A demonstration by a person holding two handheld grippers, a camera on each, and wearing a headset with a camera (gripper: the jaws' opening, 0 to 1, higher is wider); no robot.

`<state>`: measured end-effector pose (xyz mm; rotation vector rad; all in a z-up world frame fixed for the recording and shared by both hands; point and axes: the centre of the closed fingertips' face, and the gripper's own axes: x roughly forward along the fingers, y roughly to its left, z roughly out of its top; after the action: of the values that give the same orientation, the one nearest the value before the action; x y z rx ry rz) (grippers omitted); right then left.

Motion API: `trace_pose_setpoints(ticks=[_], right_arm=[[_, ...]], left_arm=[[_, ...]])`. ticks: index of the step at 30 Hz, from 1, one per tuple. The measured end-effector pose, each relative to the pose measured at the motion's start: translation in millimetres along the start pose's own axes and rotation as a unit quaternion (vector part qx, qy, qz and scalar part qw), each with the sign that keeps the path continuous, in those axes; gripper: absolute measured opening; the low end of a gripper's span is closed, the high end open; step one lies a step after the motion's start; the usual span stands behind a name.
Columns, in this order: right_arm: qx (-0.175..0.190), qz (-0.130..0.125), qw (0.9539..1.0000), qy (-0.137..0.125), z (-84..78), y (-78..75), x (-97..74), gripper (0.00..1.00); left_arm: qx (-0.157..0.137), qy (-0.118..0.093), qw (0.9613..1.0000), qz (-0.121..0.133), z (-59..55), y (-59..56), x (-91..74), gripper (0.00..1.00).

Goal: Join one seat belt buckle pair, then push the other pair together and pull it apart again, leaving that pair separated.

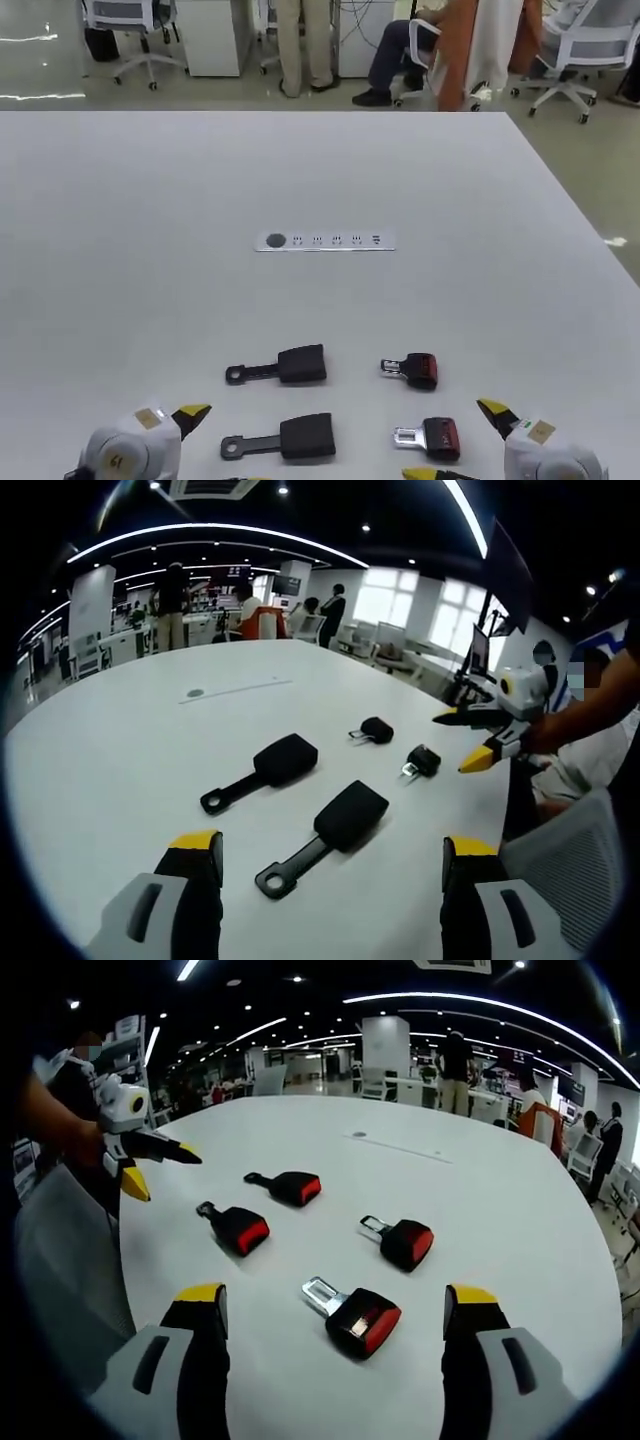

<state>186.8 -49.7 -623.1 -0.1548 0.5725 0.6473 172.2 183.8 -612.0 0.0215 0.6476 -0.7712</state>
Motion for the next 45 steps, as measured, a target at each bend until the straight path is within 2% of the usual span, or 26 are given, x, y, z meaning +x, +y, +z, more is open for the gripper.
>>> trace_pose_setpoints(ticks=[13,21,25,33,37,39,45], right_arm=[[-0.013,0.028,0.9993,0.019,-5.4,-1.9,13.4,0.86],[-0.027,0.059,0.9971,0.039,-9.9,1.1,19.7,0.82],[-0.040,0.078,0.9950,0.049,-12.6,1.4,23.1,0.81],[-0.053,0.110,0.9902,0.069,-18.2,-3.4,28.6,0.78],[-0.062,0.123,0.9872,0.080,-22.9,-2.3,31.3,0.76],[-0.070,0.133,0.9849,0.086,-26.5,-4.0,32.8,0.75],[-0.090,0.159,0.9774,0.106,-34.3,-6.9,33.8,0.71]], left_arm=[[0.022,0.022,0.9992,-0.023,-7.1,4.4,23.0,0.89],[0.038,0.032,0.9980,-0.040,-0.7,-0.3,34.0,0.86],[0.050,0.041,0.9965,-0.053,-1.6,-0.9,41.8,0.84],[0.090,0.073,0.9896,-0.085,-10.8,-6.6,56.3,0.81],[0.098,0.080,0.9871,-0.098,-13.4,-8.8,62.3,0.78],[0.112,0.088,0.9840,-0.107,-12.7,-13.2,66.5,0.78],[0.126,0.098,0.9794,-0.124,-12.9,-15.5,73.5,0.74]])
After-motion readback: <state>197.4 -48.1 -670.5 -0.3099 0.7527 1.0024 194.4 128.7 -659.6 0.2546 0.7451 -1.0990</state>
